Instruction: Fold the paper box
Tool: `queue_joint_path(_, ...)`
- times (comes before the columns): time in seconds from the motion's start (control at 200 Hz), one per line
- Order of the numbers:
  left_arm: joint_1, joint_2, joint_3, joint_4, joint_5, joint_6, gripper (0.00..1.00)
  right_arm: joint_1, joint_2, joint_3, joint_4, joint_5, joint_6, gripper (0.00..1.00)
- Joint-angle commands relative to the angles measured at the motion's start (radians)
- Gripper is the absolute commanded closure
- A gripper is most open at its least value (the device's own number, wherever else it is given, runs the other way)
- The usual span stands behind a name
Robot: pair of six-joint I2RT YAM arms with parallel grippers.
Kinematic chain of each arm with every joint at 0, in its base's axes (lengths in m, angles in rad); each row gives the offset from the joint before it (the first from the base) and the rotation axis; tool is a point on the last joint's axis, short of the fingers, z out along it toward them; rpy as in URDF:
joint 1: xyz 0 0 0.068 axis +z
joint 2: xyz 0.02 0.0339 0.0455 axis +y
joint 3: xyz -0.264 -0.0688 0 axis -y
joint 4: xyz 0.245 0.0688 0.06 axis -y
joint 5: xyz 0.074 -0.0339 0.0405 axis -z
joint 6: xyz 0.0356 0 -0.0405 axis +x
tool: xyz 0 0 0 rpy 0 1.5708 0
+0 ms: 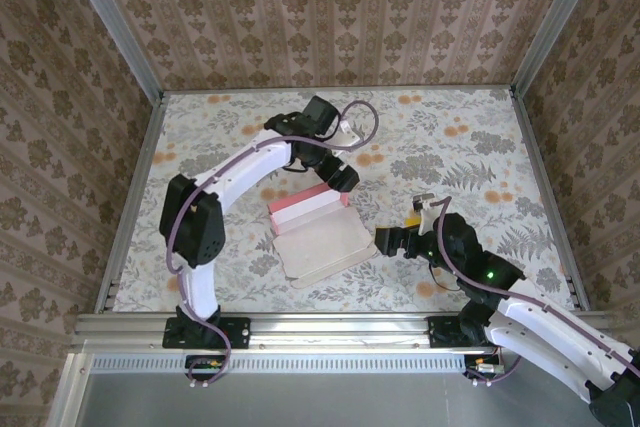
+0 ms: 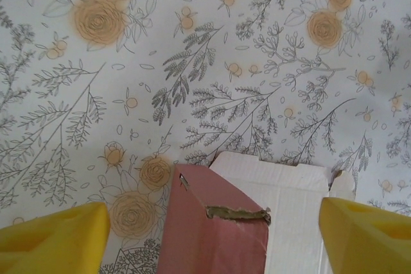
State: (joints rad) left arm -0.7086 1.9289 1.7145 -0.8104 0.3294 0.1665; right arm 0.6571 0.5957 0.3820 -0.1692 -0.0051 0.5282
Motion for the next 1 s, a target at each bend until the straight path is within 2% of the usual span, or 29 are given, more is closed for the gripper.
queue_joint_path(0.0, -0.007, 0.046, 0.084, -0.127, 0.035, 0.051, 0.21, -0.010, -0.001, -0.006, -0.029, -0.019, 0.000, 0.02)
queue_joint_path(0.225, -0.022, 0.107, 0.130, -0.177, 0.042, 0.074, 0.26, -0.019, -0.002, -0.012, -0.027, -0.027, 0.004, 0.02)
queue_joint_path(0.4, -0.025, 0.145, 0.174, -0.210, 0.046, 0.073, 0.46, -0.027, 0.000, -0.014, -0.026, -0.035, 0.005, 0.02)
queue_joint_path(0.475, -0.025, 0.151, 0.183, -0.215, 0.048, 0.074, 0.51, -0.031, 0.003, -0.017, -0.024, -0.035, 0.006, 0.02)
queue_joint_path(0.9, -0.022, 0.145, 0.172, -0.226, 0.028, 0.074, 0.66, -0.038, 0.033, -0.037, 0.011, -0.048, 0.041, 0.03)
queue_joint_path(0.995, -0.003, 0.137, 0.165, -0.218, 0.061, 0.046, 0.69, -0.046, 0.041, -0.031, 0.005, -0.043, 0.062, 0.02)
